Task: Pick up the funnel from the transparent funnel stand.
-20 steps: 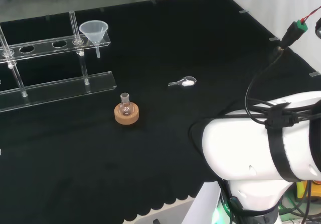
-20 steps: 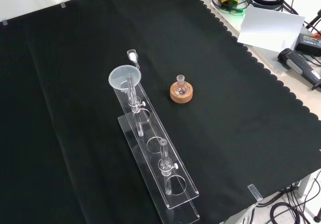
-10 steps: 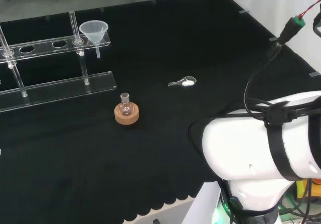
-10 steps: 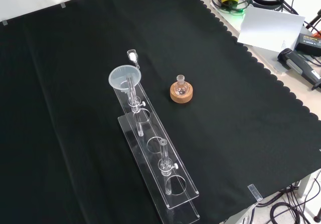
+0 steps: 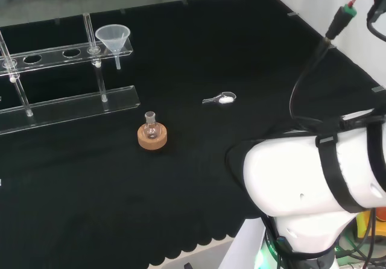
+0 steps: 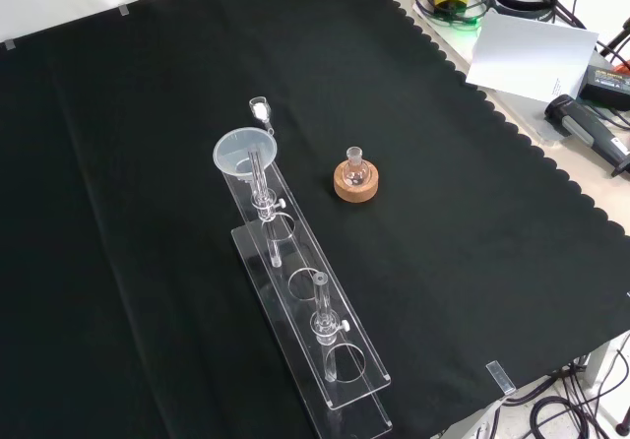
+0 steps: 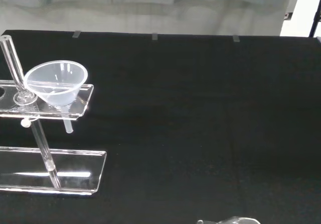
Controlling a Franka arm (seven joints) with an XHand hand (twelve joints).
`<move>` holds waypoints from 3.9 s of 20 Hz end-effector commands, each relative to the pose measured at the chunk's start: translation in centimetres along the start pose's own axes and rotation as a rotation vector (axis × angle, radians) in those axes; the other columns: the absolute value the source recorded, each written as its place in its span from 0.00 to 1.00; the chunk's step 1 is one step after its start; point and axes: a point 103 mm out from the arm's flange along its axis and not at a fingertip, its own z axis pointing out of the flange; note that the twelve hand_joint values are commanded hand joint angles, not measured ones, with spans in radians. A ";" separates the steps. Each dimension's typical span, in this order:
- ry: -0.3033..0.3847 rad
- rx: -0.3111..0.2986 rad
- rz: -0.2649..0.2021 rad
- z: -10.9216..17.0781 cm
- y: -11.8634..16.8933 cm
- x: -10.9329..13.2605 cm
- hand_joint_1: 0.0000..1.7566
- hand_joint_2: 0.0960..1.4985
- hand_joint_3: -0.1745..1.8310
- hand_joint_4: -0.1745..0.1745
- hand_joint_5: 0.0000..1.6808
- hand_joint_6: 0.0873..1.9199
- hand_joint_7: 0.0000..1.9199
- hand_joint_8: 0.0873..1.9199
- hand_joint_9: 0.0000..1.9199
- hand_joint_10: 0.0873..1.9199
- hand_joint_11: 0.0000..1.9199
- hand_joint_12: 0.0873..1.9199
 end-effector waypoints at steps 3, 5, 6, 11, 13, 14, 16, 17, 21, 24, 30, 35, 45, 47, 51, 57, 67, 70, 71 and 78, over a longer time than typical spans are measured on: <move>0.110 0.034 -0.010 0.6 5.0 1.2 0.18 0.35 0.13 0.53 0.00 0.00 0.00 0.00 0.00 0.00 0.00 0.00; 0.135 0.040 -0.012 0.9 6.2 0.9 0.18 0.36 0.13 0.51 0.00 0.00 0.00 0.00 0.00 0.00 0.00 0.00; 0.179 0.055 -0.005 1.1 6.9 1.0 0.19 0.36 0.13 0.50 0.00 0.00 0.00 0.00 0.00 0.00 0.00 0.00; 0.216 0.082 -0.015 2.1 9.6 1.4 0.29 0.39 0.13 0.49 0.00 0.00 0.00 0.00 0.00 0.00 0.00 0.00; 0.208 0.089 -0.041 2.4 10.5 1.9 0.29 0.39 0.13 0.49 0.00 0.00 0.00 0.00 0.00 0.00 0.00 0.00; 0.202 0.092 -0.056 2.5 10.9 2.1 0.29 0.38 0.13 0.49 0.00 0.00 0.00 0.00 0.00 0.00 0.00 0.00; 0.197 0.102 -0.083 2.8 11.7 3.1 0.29 0.38 0.13 0.49 0.00 0.00 0.00 0.00 0.00 0.00 0.00 0.00; 0.183 0.105 -0.102 2.9 12.0 3.2 0.29 0.38 0.13 0.49 0.00 0.00 0.00 0.00 0.00 0.00 0.00 0.00; 0.164 0.125 -0.145 3.6 12.8 5.5 0.28 0.38 0.13 0.47 0.00 0.00 0.00 0.00 0.00 0.00 0.00 0.00; 0.161 0.148 -0.148 4.3 13.4 6.6 0.27 0.38 0.12 0.45 0.00 0.00 0.00 0.00 0.00 0.00 0.00 0.00; 0.110 0.185 -0.151 6.3 14.2 8.3 0.27 0.38 0.12 0.43 0.00 0.00 0.00 0.00 0.00 0.00 0.00 0.00; 0.085 0.234 -0.148 7.6 15.0 8.9 0.26 0.38 0.12 0.41 0.00 0.00 0.00 0.00 0.00 0.00 0.00 0.00; 0.077 0.257 -0.137 9.6 16.5 9.9 0.24 0.38 0.12 0.41 0.00 0.00 0.03 0.00 0.00 0.00 0.00 0.00; 0.072 0.262 -0.140 10.0 16.8 10.4 0.24 0.38 0.12 0.41 0.00 0.00 0.04 0.00 0.00 0.00 0.00 0.00; 0.074 0.263 -0.147 10.8 17.1 11.8 0.25 0.39 0.12 0.41 0.00 0.00 0.04 0.00 0.00 0.00 0.00 0.00; 0.063 0.316 -0.137 12.6 18.1 13.5 0.31 0.41 0.12 0.40 0.00 0.00 0.04 0.00 0.00 0.00 0.00 0.00; 0.065 0.355 -0.144 15.1 19.4 15.6 0.29 0.40 0.12 0.38 0.00 0.00 0.04 0.00 0.00 0.00 0.00 0.00; 0.064 0.372 -0.136 15.8 19.4 16.0 0.29 0.40 0.12 0.38 0.00 0.00 0.05 0.00 0.00 0.00 0.00 0.00; 0.065 0.374 -0.134 15.9 19.4 15.8 0.29 0.40 0.12 0.38 0.00 0.00 0.05 0.00 0.00 0.00 0.00 0.00; 0.060 0.392 -0.101 17.6 19.9 16.0 0.29 0.41 0.12 0.39 0.00 0.00 0.05 0.00 0.00 0.00 0.00 0.00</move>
